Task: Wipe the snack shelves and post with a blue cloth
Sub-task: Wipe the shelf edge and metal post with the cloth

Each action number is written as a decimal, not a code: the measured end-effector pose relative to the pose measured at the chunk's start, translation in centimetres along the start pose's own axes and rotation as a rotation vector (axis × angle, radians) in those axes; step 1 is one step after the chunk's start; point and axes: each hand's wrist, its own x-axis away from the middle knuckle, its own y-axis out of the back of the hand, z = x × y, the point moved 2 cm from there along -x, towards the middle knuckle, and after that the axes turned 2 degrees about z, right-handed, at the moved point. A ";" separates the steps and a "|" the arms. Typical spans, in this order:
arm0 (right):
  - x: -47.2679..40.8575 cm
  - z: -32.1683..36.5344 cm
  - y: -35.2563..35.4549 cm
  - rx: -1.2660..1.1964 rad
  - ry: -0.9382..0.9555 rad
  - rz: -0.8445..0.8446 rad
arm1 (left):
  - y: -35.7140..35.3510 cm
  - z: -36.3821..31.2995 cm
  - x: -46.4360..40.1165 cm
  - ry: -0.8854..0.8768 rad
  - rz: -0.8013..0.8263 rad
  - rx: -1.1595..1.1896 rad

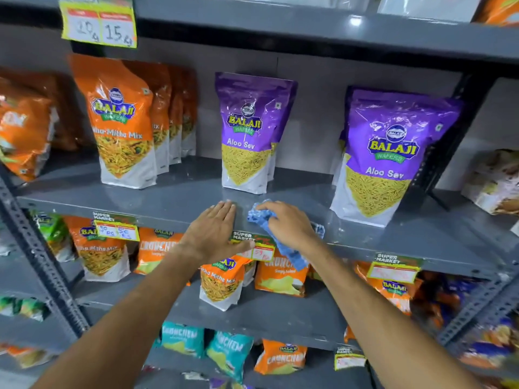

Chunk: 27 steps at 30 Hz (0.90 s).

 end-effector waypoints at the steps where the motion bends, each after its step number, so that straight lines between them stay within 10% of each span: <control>1: 1.5 0.3 -0.2 0.013 0.047 -0.019 | -0.1 -0.2 0.3 0.009 -0.018 -0.010; 9: 11.6 -3.4 -4.5 0.105 0.417 -0.111 | -7.5 -5.8 7.2 -0.081 -0.465 -0.004; 27: 12.3 -24.4 -25.6 0.187 0.116 0.247 | -33.6 -11.8 2.0 -0.135 0.122 0.152</control>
